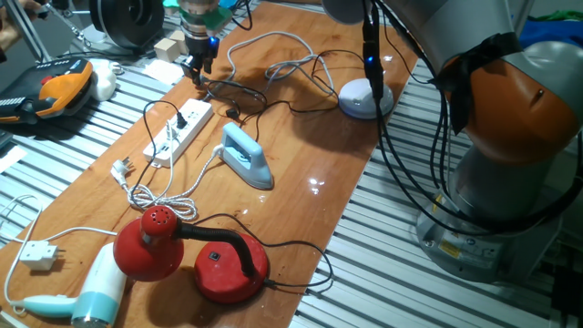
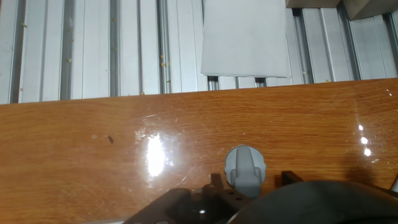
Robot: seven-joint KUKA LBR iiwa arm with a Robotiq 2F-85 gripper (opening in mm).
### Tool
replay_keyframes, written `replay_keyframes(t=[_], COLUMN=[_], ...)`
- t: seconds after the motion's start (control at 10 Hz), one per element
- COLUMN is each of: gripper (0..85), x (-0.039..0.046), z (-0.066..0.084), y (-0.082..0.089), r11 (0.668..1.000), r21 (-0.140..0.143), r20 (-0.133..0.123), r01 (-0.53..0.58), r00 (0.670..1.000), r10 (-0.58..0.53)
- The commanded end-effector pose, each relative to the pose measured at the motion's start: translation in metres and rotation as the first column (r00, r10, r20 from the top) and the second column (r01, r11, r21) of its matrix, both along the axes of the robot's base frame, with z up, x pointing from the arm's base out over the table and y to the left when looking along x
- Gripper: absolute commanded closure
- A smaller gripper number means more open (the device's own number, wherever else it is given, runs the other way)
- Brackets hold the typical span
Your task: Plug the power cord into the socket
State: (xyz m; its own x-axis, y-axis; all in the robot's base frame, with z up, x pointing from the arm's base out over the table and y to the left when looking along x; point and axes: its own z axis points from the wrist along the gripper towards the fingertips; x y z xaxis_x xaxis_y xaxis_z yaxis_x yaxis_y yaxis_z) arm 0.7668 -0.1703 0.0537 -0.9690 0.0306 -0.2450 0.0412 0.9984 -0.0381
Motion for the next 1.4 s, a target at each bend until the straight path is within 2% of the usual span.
replay_keyframes(t=[0.0, 0.3, 0.4, 1.0, 1.1, 1.3], gripper=[51.0, 51.0, 34.0, 34.0, 51.0, 51.0], x=[0.0001, 0.0004, 0.0004, 0.0016, 0.0021, 0.0028], z=[0.0002, 0.001, 0.0009, -0.0014, -0.0009, 0.0001], y=[-0.0002, 0.0001, 0.0001, 0.0011, 0.0007, 0.0001], r11=[1.0, 1.0, 1.0, 1.0, 1.0, 0.999], r21=[0.0, -0.005, -0.005, -0.007, -0.01, -0.016], r20=[0.0, 0.002, 0.003, 0.007, 0.007, 0.004], r01=[0.0, -0.002, 0.0, -0.005, -0.015, -0.032], r00=[1.0, 1.0, 1.0, 1.0, 1.0, 0.999], r10=[0.0, 0.002, 0.0, 0.005, 0.015, 0.032])
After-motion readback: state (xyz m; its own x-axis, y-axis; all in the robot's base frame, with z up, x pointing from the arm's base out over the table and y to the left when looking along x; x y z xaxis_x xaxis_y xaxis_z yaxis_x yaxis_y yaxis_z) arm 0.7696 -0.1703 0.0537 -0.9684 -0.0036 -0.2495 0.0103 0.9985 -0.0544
